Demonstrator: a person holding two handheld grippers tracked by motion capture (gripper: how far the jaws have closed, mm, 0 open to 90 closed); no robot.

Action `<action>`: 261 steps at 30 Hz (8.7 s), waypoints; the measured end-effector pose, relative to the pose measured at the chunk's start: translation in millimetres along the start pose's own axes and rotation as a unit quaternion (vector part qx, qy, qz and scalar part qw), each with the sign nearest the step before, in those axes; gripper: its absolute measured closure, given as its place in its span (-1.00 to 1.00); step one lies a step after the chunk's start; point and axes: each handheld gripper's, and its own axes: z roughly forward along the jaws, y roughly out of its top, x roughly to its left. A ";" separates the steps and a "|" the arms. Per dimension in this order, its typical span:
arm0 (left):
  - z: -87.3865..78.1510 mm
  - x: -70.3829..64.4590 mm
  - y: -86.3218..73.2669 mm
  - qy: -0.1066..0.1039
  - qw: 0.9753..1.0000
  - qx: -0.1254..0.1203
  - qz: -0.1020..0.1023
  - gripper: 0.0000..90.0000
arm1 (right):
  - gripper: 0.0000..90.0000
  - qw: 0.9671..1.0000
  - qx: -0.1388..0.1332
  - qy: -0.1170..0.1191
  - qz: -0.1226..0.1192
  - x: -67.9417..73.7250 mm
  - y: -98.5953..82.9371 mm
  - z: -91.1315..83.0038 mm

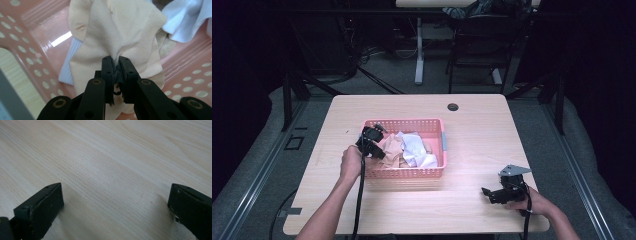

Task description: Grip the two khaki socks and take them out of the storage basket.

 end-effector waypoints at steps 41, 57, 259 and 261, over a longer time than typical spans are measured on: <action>-80.8 0.7 6.7 0.011 0.997 -0.072 0.030 0.94 | -1.00 1.000 0.000 0.000 0.000 0.0 0.0 0.0; -111.3 2.7 12.6 0.019 0.995 -0.091 0.034 0.94 | -1.00 1.000 0.000 0.001 0.000 -0.1 0.0 0.0; 33.3 18.7 23.7 -0.022 0.999 0.005 -0.031 0.49 | -1.00 1.000 0.000 0.002 -0.002 -0.4 -0.3 -0.3; 34.0 18.4 23.4 -0.019 0.999 0.011 -0.032 0.63 | -1.00 1.000 0.000 0.002 -0.002 -0.5 -0.3 -0.3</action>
